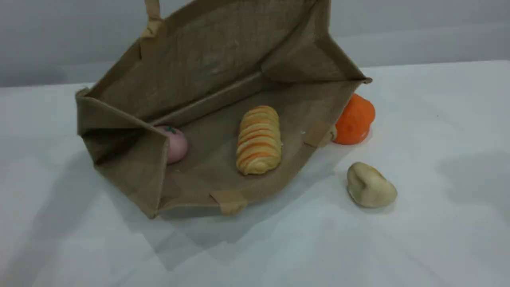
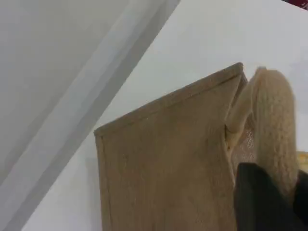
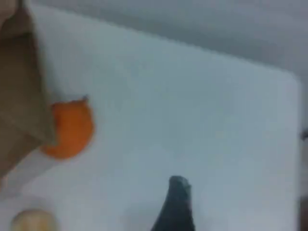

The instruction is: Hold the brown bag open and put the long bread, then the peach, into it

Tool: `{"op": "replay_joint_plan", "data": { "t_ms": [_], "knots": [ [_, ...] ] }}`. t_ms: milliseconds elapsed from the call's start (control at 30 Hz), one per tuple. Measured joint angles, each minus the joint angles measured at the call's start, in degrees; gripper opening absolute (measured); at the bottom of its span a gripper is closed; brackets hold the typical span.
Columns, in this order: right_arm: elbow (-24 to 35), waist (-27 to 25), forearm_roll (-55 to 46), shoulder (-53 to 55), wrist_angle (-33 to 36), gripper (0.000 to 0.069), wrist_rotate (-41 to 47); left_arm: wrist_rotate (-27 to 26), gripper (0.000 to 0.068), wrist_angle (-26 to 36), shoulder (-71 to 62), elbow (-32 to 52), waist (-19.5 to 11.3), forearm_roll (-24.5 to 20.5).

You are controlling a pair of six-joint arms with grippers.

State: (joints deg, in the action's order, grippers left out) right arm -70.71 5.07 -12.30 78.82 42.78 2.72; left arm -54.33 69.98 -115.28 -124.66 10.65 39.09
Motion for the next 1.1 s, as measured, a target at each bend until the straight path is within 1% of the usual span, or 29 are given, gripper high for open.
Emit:
{"op": "replay_joint_plan", "data": {
  "t_ms": [67,100,167,267,300,367,467,533,633,833,900,967,1033,1100],
  "knots": [
    [0.0,0.0,-2.3,-1.1,0.6,0.0561,0.9,0.0,0.0111,0.0,0.0,0.0,0.0,0.0],
    [0.0,0.0,-2.8,-1.5,1.2,0.0561,1.4,0.0,0.0133,0.0,0.0,0.0,0.0,0.1],
    [0.0,0.0,-2.8,-2.1,2.0,0.0561,1.5,0.0,0.0206,-0.2,0.0,0.0,0.0,0.4],
    [-0.6,0.0,-2.8,-2.5,4.4,0.0561,1.5,0.0,0.0372,-0.4,0.1,0.0,0.0,0.4],
    [-1.1,0.0,-2.7,-2.6,5.6,0.0561,1.6,0.4,0.0415,-0.4,0.1,0.0,0.0,0.4],
    [-2.6,0.0,-2.7,-3.1,8.2,0.0561,1.6,2.7,0.0503,-0.2,0.1,-0.1,0.0,0.3],
    [-5.3,0.0,-2.5,-4.6,12.6,0.0561,1.7,7.9,0.0575,-0.2,0.4,-0.1,-0.1,-1.2],
    [-7.0,0.1,-2.0,-6.1,15.3,0.0561,1.7,11.4,0.0586,-0.1,1.3,-0.1,-0.1,-3.6],
    [-8.9,0.1,-0.8,-9.7,18.3,0.0561,1.6,16.6,0.0584,0.1,4.0,-0.1,-0.1,-8.5],
    [-8.9,0.1,3.4,-19.2,24.6,0.0561,-2.3,28.4,0.0584,0.1,11.7,-0.1,-0.2,-18.8],
    [-8.8,0.1,5.8,-22.6,26.9,0.0561,-3.6,32.4,0.0584,0.2,14.8,0.2,-0.2,-21.6],
    [-8.4,0.1,8.2,-26.7,27.5,0.0561,-5.1,35.8,0.0584,0.2,17.7,1.3,-0.2,-24.1],
    [-8.4,0.1,10.6,-30.5,27.4,0.0561,-6.4,37.4,0.0584,0.1,21.3,3.4,-0.2,-25.5],
    [-8.4,0.1,12.3,-34.8,27.4,0.0561,-7.0,37.5,0.0584,0.1,24.9,6.6,-0.2,-25.9]
  ]
}}
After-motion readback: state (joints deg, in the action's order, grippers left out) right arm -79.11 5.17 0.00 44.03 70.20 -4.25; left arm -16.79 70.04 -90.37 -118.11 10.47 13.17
